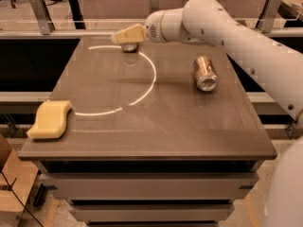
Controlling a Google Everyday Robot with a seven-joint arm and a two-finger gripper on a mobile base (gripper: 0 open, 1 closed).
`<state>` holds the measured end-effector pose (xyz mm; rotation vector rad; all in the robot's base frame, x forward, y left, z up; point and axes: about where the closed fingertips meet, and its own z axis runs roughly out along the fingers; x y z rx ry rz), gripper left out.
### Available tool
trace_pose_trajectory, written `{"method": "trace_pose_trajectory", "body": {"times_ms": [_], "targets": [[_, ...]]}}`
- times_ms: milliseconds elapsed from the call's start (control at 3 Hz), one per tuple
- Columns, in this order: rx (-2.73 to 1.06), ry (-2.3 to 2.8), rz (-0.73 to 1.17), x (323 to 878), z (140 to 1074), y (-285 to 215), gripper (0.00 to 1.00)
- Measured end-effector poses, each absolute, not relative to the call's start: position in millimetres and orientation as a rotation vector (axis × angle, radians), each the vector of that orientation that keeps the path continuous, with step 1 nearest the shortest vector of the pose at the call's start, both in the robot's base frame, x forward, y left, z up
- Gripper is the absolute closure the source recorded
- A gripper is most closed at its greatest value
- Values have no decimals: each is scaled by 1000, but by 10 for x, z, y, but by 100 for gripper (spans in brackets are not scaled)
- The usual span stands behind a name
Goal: Move coke can near sponge
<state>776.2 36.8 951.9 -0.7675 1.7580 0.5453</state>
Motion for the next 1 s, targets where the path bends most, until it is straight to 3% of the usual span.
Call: {"method": "trace_pose_trajectory", "body": {"times_ms": [1000], "targets": [[-625,1837,606,8386,9011,761,0]]}}
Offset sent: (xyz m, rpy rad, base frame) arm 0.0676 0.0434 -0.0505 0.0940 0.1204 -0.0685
